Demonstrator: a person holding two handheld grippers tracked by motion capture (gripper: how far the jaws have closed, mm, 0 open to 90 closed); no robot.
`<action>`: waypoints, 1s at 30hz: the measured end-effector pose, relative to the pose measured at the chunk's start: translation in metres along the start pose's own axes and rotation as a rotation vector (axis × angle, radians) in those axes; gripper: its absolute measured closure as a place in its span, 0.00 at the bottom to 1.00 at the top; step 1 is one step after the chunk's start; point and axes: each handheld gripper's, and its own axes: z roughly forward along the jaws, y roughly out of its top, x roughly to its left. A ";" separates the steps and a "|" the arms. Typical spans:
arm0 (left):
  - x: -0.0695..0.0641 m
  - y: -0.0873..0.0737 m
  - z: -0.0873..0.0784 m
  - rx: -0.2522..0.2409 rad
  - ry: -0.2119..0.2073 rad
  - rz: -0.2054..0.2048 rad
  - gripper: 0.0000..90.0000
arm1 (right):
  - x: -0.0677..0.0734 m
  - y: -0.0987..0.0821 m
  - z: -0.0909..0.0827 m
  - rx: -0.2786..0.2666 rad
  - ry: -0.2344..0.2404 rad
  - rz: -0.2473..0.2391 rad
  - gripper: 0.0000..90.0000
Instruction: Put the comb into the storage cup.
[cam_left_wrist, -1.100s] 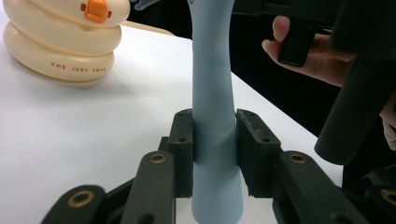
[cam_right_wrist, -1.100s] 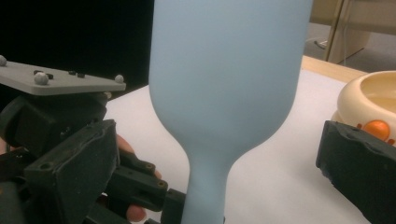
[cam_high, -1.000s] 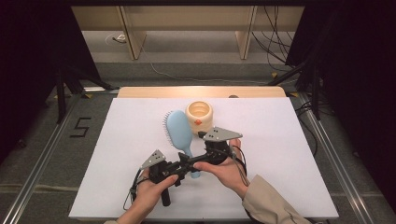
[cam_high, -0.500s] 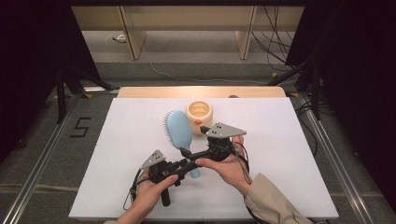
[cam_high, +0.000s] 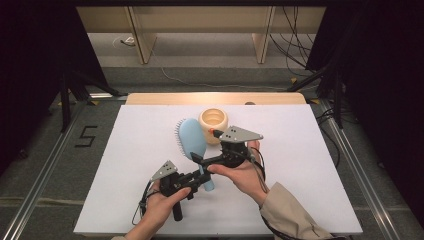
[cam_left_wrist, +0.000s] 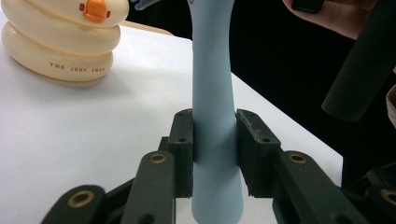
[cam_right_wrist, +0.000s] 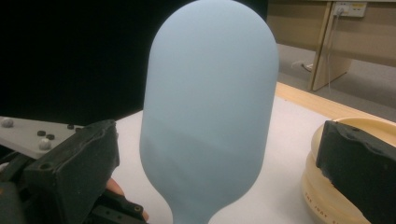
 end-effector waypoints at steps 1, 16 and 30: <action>0.000 0.000 0.000 -0.001 0.000 -0.002 0.76 | 0.000 0.001 0.001 0.000 0.000 -0.001 0.00; -0.001 -0.001 0.000 0.003 -0.002 0.004 0.76 | -0.001 0.014 0.007 -0.018 0.004 0.002 0.00; -0.002 -0.001 0.000 0.002 -0.007 0.002 0.76 | 0.000 0.026 0.025 0.005 0.011 0.013 0.00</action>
